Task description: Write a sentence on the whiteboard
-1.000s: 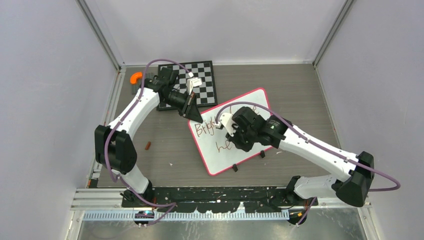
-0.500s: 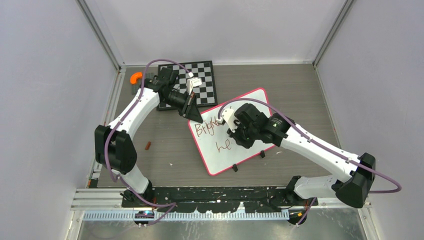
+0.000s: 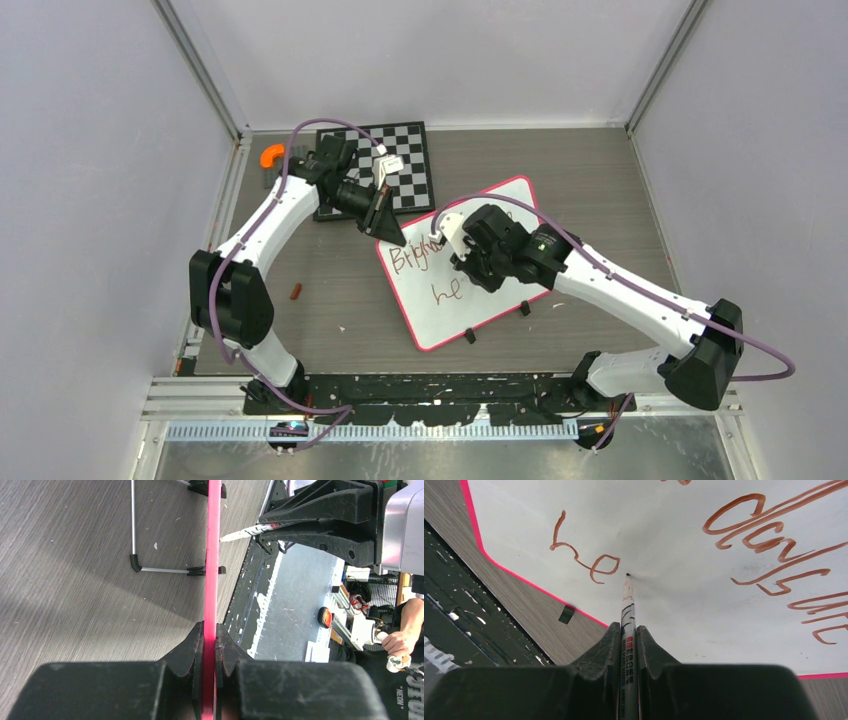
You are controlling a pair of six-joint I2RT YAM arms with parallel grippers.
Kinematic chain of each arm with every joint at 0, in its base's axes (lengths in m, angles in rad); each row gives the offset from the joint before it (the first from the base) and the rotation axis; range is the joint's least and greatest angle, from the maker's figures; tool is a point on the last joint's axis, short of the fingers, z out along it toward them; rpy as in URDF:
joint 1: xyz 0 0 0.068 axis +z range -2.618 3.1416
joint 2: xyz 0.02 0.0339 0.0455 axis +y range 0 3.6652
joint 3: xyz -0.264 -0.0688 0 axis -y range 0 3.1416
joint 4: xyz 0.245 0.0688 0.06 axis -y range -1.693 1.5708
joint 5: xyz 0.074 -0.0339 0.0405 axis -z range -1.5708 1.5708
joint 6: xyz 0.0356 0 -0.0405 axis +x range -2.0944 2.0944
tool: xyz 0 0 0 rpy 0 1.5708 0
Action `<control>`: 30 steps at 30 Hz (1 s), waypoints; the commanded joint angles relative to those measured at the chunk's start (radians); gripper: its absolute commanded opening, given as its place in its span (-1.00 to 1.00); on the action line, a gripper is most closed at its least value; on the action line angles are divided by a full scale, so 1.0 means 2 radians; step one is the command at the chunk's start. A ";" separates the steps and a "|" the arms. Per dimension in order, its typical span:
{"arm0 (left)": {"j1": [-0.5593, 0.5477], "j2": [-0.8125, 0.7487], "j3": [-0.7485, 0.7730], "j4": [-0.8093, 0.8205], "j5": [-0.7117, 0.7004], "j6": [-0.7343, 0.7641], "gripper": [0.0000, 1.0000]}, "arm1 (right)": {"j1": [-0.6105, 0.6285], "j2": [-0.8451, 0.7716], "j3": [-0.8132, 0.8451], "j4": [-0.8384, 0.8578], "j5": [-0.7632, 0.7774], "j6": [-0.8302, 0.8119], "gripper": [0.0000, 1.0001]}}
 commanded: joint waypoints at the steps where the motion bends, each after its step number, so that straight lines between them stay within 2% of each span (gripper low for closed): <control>1: -0.003 -0.001 -0.008 0.004 -0.014 -0.002 -1.00 | -0.003 0.001 0.010 0.017 0.028 0.003 -0.99; 12: -0.003 0.000 -0.007 0.003 -0.016 -0.003 -1.00 | -0.006 0.002 -0.024 -0.010 0.003 0.002 -0.99; 23: -0.003 0.000 -0.005 0.002 -0.017 -0.002 -1.00 | -0.007 0.001 0.003 -0.006 -0.002 0.008 -0.99; 30: -0.003 -0.002 -0.007 0.001 -0.018 -0.001 -1.00 | -0.038 -0.002 0.009 -0.006 -0.007 0.011 -0.99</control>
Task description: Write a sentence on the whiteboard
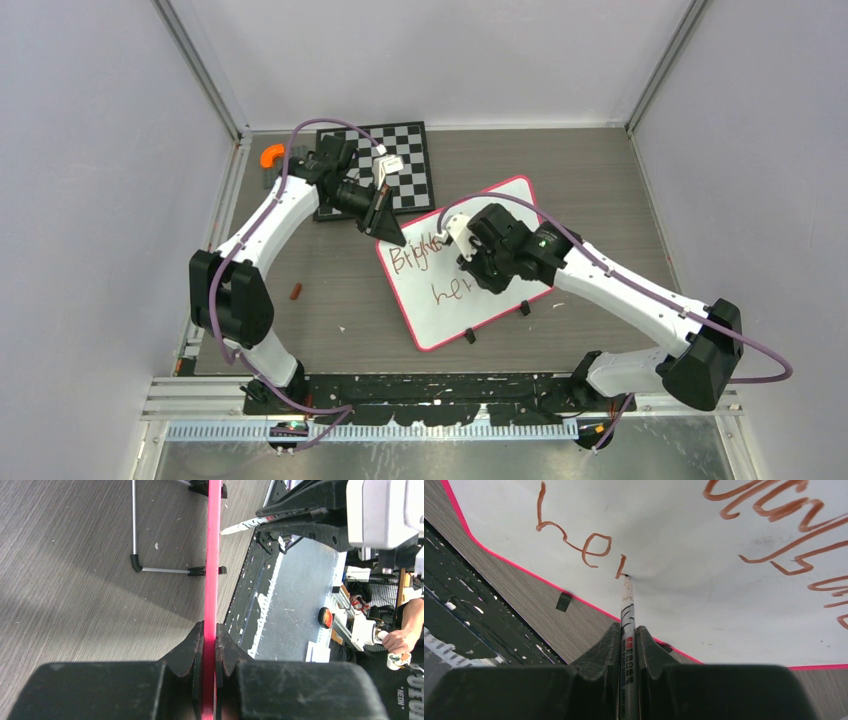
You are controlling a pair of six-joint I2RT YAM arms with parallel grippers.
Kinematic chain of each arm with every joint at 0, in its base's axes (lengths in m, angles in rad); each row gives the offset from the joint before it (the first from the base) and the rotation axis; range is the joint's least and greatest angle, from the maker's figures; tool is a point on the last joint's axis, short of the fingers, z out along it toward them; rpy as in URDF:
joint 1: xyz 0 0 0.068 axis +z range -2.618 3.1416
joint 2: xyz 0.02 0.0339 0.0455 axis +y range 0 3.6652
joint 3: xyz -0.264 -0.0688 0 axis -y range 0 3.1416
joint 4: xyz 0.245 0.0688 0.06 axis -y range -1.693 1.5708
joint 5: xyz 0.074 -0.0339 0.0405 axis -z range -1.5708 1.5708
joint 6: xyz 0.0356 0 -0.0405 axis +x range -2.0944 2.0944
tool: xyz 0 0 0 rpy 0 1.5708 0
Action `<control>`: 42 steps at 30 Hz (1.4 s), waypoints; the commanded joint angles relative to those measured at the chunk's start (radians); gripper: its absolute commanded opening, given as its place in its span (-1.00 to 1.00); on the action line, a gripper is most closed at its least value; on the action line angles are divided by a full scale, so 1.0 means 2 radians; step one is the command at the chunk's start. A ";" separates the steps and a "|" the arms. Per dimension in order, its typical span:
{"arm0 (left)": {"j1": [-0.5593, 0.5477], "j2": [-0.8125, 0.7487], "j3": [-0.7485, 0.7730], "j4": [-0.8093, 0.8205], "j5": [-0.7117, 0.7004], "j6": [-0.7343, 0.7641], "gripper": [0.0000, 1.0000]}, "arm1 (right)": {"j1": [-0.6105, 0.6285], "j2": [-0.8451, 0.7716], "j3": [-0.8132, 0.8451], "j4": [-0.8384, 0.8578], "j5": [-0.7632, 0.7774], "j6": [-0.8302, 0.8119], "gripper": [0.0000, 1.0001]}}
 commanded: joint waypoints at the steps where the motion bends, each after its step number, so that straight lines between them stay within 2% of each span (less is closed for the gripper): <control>1: -0.003 -0.003 -0.007 0.000 -0.018 -0.001 -1.00 | -0.025 -0.007 0.021 0.012 -0.001 0.007 -0.99; 12: -0.003 0.002 -0.005 0.000 -0.017 -0.001 -1.00 | -0.029 -0.037 0.015 -0.006 -0.043 0.006 -1.00; 26: -0.003 -0.001 -0.006 0.000 -0.016 -0.001 -1.00 | -0.037 -0.009 -0.005 0.011 0.023 -0.013 -0.99; 35: -0.003 0.000 -0.006 0.000 -0.013 -0.002 -1.00 | -0.060 -0.007 0.023 0.009 0.030 -0.023 -0.99; 42: -0.003 -0.002 -0.006 -0.001 -0.015 -0.002 -1.00 | -0.060 0.007 0.038 0.014 0.000 -0.014 -0.99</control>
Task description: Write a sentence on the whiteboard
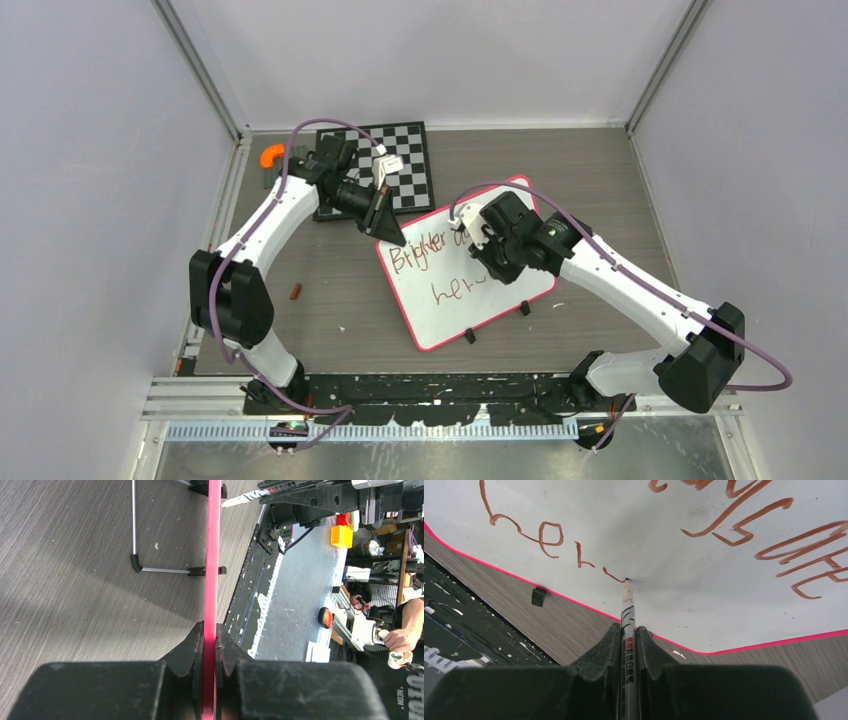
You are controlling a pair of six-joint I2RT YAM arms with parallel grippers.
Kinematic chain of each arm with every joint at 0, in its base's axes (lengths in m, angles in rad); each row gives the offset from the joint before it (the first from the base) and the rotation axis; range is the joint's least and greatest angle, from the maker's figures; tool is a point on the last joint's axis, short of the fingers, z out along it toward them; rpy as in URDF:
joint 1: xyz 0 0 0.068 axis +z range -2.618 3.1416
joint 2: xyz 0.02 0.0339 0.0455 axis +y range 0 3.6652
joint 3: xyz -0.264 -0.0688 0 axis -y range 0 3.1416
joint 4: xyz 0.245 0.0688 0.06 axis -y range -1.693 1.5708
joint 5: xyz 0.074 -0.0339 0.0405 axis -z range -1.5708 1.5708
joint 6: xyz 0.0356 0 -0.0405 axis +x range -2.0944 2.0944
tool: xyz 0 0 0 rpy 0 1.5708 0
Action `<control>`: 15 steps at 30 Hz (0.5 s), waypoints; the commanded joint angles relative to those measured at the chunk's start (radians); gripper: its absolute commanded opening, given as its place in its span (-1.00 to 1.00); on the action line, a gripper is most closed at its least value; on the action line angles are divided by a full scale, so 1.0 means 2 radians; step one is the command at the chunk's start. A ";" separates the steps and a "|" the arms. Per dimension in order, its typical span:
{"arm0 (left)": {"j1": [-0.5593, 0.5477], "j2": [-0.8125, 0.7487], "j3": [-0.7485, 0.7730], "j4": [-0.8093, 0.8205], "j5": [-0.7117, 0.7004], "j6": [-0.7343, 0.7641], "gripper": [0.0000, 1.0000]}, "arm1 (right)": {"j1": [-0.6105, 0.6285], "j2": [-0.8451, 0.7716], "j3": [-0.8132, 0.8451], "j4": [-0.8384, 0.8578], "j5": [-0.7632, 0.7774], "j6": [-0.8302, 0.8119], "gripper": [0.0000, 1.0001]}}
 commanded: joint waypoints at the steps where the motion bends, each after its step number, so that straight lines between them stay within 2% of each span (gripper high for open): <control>1: -0.003 -0.002 -0.006 0.000 -0.014 -0.002 -1.00 | -0.002 0.010 0.027 0.036 -0.005 -0.002 -0.99; 7: -0.003 0.001 -0.006 0.000 -0.015 -0.001 -1.00 | 0.002 0.014 0.028 0.039 -0.039 0.012 -0.99; 15: -0.003 0.002 -0.007 0.001 -0.015 0.001 -1.00 | 0.012 0.011 0.010 0.043 -0.044 0.018 -0.99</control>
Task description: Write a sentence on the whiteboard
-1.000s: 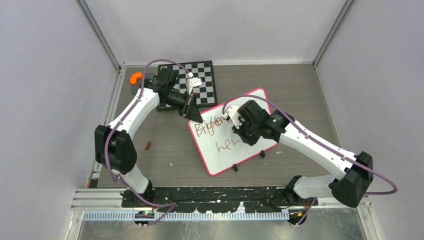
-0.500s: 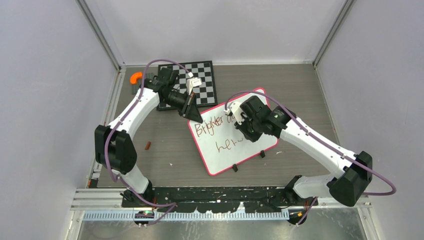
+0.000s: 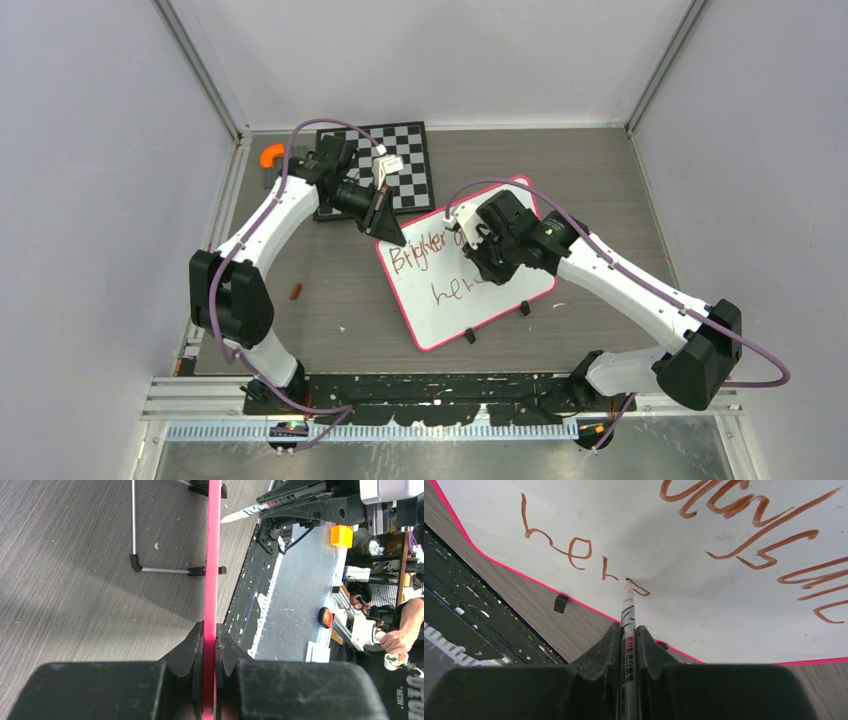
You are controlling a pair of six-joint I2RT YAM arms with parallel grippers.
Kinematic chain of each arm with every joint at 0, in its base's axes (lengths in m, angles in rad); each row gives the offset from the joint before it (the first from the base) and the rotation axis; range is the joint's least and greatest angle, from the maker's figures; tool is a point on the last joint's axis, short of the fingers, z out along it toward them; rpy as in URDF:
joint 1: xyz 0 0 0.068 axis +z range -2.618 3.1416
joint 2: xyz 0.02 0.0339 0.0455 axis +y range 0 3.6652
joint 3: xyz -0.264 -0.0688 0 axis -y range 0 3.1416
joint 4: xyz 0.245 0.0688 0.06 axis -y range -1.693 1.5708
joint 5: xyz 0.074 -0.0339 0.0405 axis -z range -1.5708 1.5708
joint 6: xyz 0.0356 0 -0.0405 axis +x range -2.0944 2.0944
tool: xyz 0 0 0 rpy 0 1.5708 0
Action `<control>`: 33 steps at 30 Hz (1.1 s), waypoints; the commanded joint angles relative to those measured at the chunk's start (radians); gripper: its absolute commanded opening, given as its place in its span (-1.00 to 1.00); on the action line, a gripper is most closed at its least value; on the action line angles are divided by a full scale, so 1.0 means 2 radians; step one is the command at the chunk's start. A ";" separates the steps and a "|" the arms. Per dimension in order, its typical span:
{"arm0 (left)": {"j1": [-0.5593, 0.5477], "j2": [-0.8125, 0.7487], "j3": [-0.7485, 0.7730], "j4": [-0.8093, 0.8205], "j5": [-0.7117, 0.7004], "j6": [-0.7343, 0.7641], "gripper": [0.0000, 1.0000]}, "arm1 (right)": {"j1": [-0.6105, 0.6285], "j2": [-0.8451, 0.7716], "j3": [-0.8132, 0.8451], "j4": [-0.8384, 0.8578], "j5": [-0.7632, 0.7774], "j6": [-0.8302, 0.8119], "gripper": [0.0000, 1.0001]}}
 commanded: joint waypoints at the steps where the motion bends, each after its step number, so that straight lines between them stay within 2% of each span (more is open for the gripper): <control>1: -0.003 0.004 -0.007 0.001 -0.016 0.001 -1.00 | 0.006 0.002 -0.003 0.036 -0.006 0.007 -0.99; 12: -0.003 0.005 -0.007 0.001 -0.015 0.001 -1.00 | 0.007 -0.011 -0.036 0.024 0.023 -0.006 -0.99; 18: -0.003 0.004 -0.005 -0.001 -0.015 0.000 -1.00 | 0.001 -0.018 -0.040 0.020 0.065 -0.013 -0.99; 23: -0.003 0.003 -0.005 0.000 -0.015 -0.001 -1.00 | -0.015 -0.023 -0.019 0.008 0.057 -0.016 -0.99; 28: -0.003 0.003 -0.003 -0.001 -0.014 -0.002 -1.00 | -0.015 -0.038 -0.009 -0.014 0.009 -0.016 -0.99; 33: -0.003 0.002 -0.001 -0.002 -0.012 -0.002 -1.00 | -0.015 -0.048 -0.013 -0.025 0.018 -0.026 -0.99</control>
